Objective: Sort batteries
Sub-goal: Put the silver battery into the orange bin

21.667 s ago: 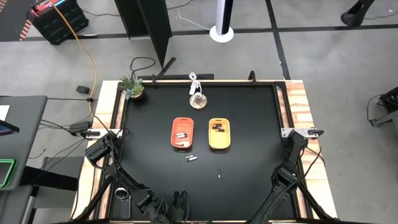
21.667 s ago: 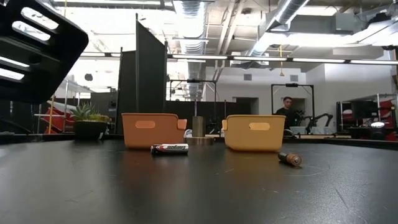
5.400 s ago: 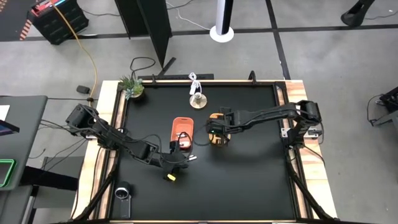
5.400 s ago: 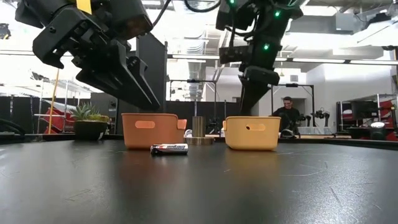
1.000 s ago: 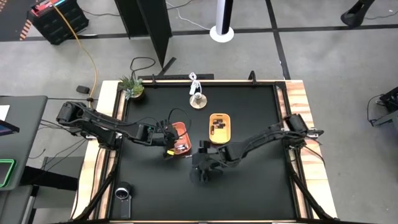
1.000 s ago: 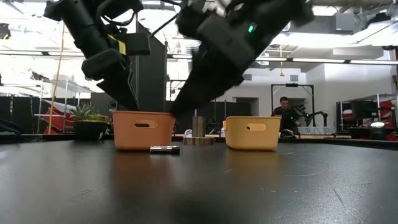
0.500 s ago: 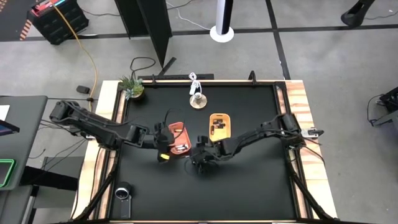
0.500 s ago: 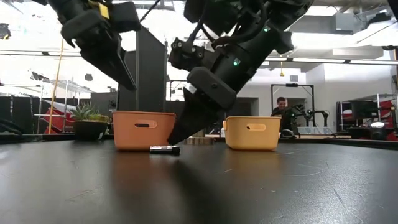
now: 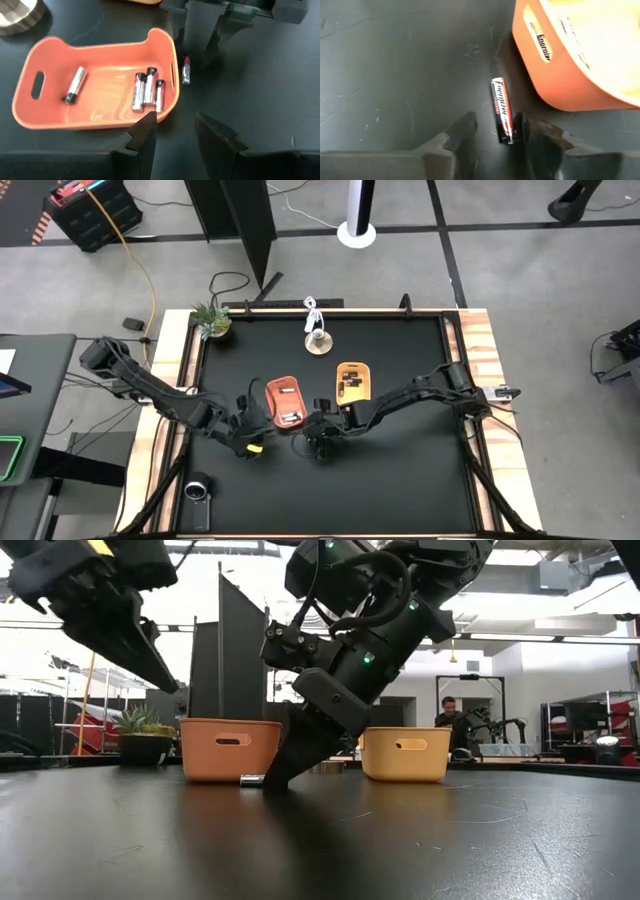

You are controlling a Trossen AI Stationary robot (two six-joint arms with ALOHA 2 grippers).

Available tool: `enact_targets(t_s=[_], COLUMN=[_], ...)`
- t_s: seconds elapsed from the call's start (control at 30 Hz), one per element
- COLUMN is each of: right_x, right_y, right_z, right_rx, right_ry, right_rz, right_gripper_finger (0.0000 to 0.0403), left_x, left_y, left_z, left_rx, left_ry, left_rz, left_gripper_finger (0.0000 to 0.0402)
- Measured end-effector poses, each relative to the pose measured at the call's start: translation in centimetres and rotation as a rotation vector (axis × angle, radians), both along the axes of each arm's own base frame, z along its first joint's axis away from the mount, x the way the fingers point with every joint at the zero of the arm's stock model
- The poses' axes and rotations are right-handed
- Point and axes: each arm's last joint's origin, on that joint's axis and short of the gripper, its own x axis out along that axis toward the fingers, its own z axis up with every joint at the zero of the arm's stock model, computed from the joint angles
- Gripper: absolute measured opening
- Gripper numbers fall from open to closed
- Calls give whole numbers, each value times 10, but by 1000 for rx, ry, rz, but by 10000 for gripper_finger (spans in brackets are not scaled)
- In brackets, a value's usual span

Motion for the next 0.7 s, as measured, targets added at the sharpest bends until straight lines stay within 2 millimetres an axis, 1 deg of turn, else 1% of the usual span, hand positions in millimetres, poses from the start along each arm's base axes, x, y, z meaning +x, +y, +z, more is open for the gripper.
enact_targets(t_s=[0.1,0.2,0.3,0.5,0.7], right_x=[0,-1,-1,-4,-7], right_y=[0,0,0,9,21], right_z=[0,-1,-1,-2,-1], right_rx=[1,5,5,7,3], right_ry=[4,12,18,38,37], right_rz=[2,-5,-6,1,18], right_gripper_finger=[136,93,62,23,11], left_x=[-8,-10,-10,-10,-10], left_y=[-2,-5,-5,-5,-5], left_z=[-5,-5,-5,-5,-5], left_rx=[2,8,2,7,6], left_ry=[-8,-25,-28,-34,-41], left_rz=[31,44,48,54,66], left_gripper_finger=[129,129,129,129,129])
